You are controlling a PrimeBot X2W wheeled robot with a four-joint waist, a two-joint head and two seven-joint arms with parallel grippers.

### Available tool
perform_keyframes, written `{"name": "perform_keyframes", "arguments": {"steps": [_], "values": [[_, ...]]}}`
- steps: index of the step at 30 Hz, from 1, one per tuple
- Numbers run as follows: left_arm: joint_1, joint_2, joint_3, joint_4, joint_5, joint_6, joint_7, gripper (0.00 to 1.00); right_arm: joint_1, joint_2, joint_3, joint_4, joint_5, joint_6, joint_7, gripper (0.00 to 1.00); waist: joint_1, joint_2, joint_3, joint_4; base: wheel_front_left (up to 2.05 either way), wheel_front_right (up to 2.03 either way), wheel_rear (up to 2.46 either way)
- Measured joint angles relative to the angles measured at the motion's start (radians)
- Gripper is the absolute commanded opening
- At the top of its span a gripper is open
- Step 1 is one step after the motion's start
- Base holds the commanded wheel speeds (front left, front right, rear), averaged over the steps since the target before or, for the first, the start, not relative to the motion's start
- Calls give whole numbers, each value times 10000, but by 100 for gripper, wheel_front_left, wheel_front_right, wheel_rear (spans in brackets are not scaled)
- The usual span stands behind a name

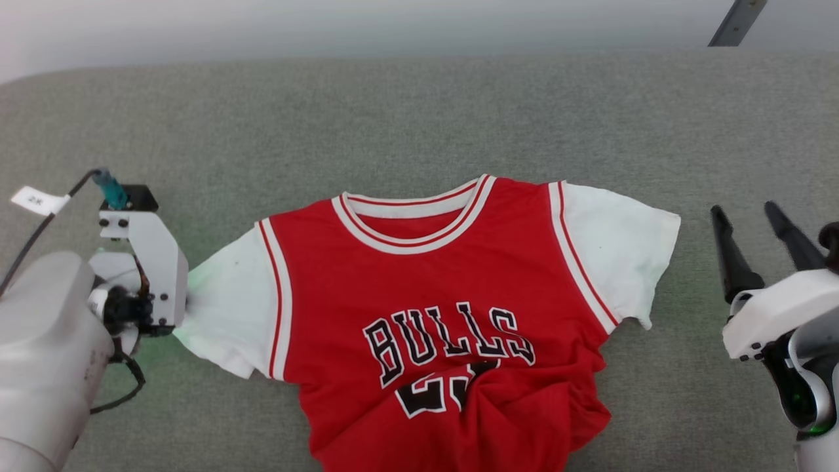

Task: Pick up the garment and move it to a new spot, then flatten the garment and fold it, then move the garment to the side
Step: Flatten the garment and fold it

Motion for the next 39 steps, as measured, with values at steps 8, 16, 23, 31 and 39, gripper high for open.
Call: {"name": "perform_keyframes", "arguments": {"steps": [8, 16, 23, 31, 39], "values": [[-400, -230, -98, -107, -21, -77, -178, 0, -1023, -387, 272, 1250, 698, 0, 2265, 100, 1, 0, 359, 284, 0, 0, 0], [-803, -570, -324, -330, 15, -119, -362, 0, -2452, -880, 564, 3087, 1156, 0, 4103, 100, 0, 0, 710, 781, 0, 0, 0], [-1023, -732, -489, -476, -4, -161, -537, 0, -3556, -1022, 491, 4558, 1185, 0, 5246, 100, 0, 0, 951, 1130, 0, 0, 0], [-1122, -796, -571, -502, -270, -182, -709, 0, -4891, -1160, 253, 6082, 1126, 0, 7076, 0, 0, 0, 1095, 1364, 0, 0, 0], [-1435, -740, -602, -151, -328, -186, -819, 0, -5141, -917, 359, 5929, 1022, -2, 6625, 0, 0, 0, 687, 1297, 0, 0, 0]]}}
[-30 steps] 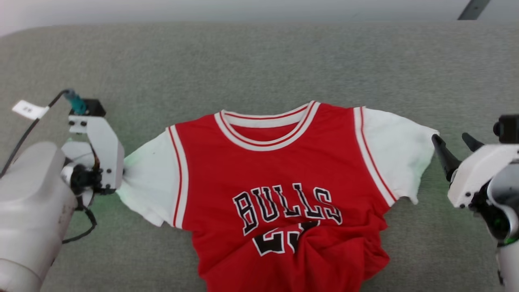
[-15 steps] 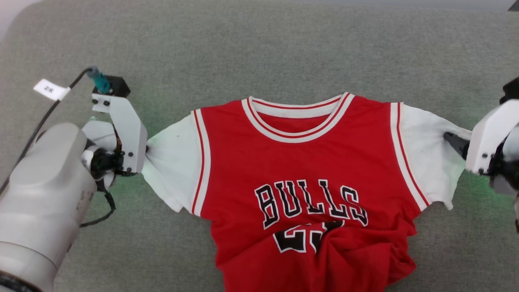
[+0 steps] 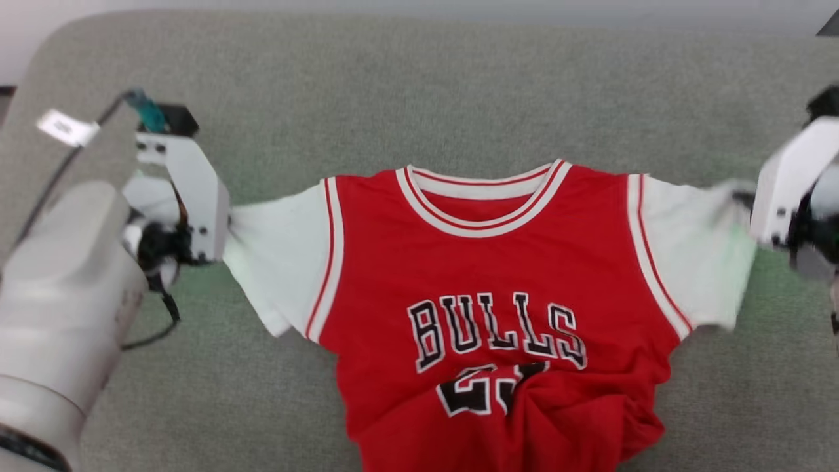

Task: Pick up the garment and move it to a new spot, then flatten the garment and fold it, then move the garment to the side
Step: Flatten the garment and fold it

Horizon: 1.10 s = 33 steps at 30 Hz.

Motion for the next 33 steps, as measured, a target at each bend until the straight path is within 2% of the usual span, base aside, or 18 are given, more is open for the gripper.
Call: {"name": "perform_keyframes", "arguments": {"steps": [8, 20, 25, 33], "values": [[-1112, 309, -48, -418, 174, 0, -276, 0, -714, 127, 196, -1170, 155, 2, -754, 0, 0, 0, -713, -159, 0, 0, 0], [-3033, 836, 255, -1419, 884, 90, -2048, 0, -1997, 209, 717, -2863, 127, 2, -2878, 0, 0, 0, -1781, -457, 0, 0, 0], [-3810, 920, 479, -1383, 1024, 259, -2746, 0, -2728, 219, 1131, -2871, 173, 2, -3862, 0, 0, 0, -2211, -584, 0, 0, 0], [-4453, 834, 522, -1183, 1181, 259, -3189, 0, -3473, 192, 1613, -2324, 407, 2, -4487, 0, 0, 0, -2694, -688, 0, 0, 0]]}}
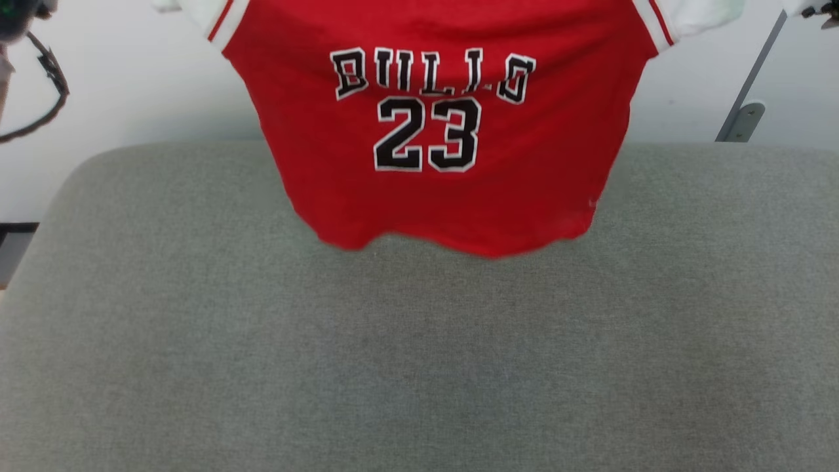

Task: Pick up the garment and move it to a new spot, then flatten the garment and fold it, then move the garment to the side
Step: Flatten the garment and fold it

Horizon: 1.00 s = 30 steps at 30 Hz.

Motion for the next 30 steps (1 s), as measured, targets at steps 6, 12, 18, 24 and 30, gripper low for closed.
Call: {"name": "perform_keyframes", "arguments": {"steps": [6, 12, 18, 24, 30], "values": [[-328, -56, -27, 42, 69, -10, -198, 0, -416, -52, 236, 376, 132, 0, -445, 0, 0, 0, 34, -16, 0, 0, 0], [-747, -151, 17, 125, 96, -10, -499, 0, -1027, -88, 485, 895, -54, 0, -1202, 0, 0, 0, 519, 3, 0, 0, 0], [-1372, -341, 86, 316, 184, 42, -842, 0, -1851, 17, 627, 1693, -368, 0, -1850, 0, 0, 0, 1277, 7, 0, 0, 0], [-2330, -600, 67, 646, 449, 117, -1285, 0, -3122, 194, 740, 2727, -848, 0, -2535, 0, 0, 0, 2243, -10, 0, 0, 0], [-3641, -878, 326, 867, 853, 627, -2936, 0, -4440, 182, 825, 3384, -2305, 0, -4819, 0, 0, 0, 3301, -43, 0, 0, 0]]}}
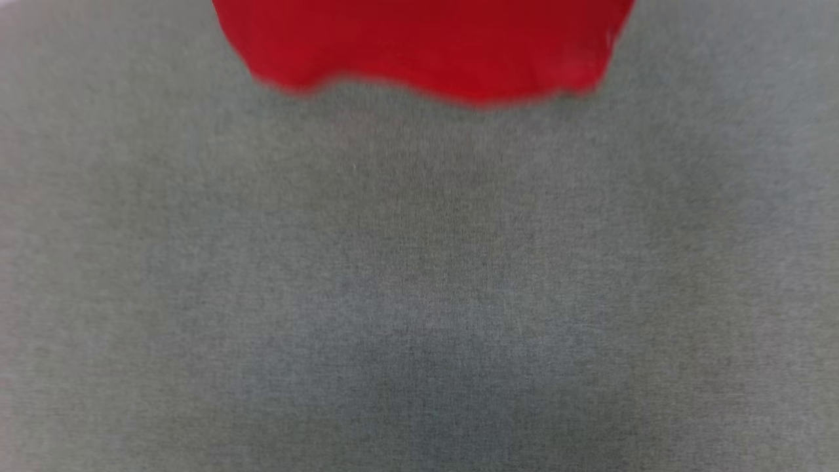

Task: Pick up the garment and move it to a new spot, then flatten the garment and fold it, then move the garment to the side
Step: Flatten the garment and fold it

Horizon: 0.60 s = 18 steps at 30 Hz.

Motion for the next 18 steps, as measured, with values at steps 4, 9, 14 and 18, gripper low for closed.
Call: {"name": "perform_keyframes", "arguments": {"steps": [4, 9, 14, 18], "values": [[-744, -144, 314, -105, 132, 33, -1866, 0, -706, -316, -33, 25, -1373, 0, -1440, 0, 0, 0, 717, 28, 0, 0, 0], [-172, -240, 245, 12, 207, -305, -2748, 0, -154, -470, 341, -96, -2199, 0, -1613, 0, 1, 0, 1457, 175, 0, 0, 0], [1297, -132, -4, 184, 259, -487, -2867, 0, 1268, -748, 1078, -188, -1544, 0, -1615, 0, 0, 0, 1641, 459, 0, 0, 0], [2721, -56, -232, 395, -35, -650, -2330, 0, 2661, -941, 1547, 113, -198, 0, -1386, 0, 0, 0, 1347, 583, 0, 0, 0]]}}
